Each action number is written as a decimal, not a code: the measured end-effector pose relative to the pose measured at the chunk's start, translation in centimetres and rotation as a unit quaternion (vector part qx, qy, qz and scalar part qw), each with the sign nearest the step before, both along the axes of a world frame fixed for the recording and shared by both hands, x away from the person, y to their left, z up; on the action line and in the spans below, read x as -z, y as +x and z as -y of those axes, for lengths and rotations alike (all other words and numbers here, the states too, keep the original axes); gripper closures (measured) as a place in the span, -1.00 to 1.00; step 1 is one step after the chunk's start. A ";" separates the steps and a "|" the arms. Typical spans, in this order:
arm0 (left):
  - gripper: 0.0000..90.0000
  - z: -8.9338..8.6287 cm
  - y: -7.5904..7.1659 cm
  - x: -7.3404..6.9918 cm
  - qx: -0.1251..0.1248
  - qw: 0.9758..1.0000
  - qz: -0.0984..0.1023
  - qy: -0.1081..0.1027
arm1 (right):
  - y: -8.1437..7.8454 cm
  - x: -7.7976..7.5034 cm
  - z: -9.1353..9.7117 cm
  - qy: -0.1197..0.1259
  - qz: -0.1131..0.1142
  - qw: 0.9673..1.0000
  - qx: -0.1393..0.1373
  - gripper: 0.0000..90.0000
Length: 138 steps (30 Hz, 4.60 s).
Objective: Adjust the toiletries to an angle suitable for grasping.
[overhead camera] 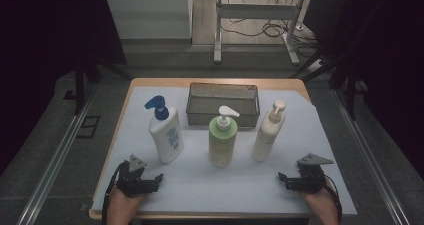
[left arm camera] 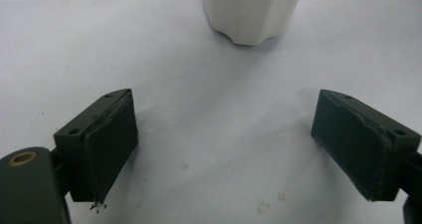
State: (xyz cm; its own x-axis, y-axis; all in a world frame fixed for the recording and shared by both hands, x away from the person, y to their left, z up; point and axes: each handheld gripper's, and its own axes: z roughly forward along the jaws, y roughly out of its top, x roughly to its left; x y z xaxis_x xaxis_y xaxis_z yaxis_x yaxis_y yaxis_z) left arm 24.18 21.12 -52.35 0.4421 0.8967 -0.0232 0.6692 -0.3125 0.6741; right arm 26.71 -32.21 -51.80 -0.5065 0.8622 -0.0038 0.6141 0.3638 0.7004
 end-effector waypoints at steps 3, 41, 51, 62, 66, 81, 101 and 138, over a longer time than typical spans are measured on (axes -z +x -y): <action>-0.76 0.0 0.0 0.0 0.000 1.000 0.002 0.001 | 0.0 0.0 0.0 0.002 0.000 1.000 -0.001 -0.72; -0.76 0.0 0.0 0.0 -0.001 1.000 0.001 -0.003 | 0.0 -0.4 0.2 0.012 -0.011 1.000 -0.002 -0.63; -0.76 0.0 0.0 0.1 0.000 1.000 0.002 -0.002 | -0.1 -1.2 -0.5 0.033 -0.015 0.999 -0.012 -0.59; -0.76 0.0 0.0 0.1 0.000 1.000 0.002 -0.002 | -0.2 -1.8 -1.3 0.039 -0.009 0.999 -0.033 -0.21; -0.76 0.0 0.0 0.1 0.000 1.000 0.003 -0.002 | -0.2 -2.0 -1.8 0.047 -0.011 0.998 -0.044 -0.08; -0.76 0.0 -0.1 0.1 0.000 1.000 0.004 -0.003 | 0.1 -2.7 -4.0 0.066 -0.014 0.994 -0.082 0.42; -0.76 0.0 -0.1 0.1 0.000 1.000 0.004 -0.003 | 1.0 -3.6 -7.8 0.069 0.017 0.994 -0.088 1.00; -0.76 0.0 -0.1 0.1 0.000 1.000 0.004 -0.003 | 2.1 -3.1 -6.1 0.028 0.035 0.999 -0.023 1.00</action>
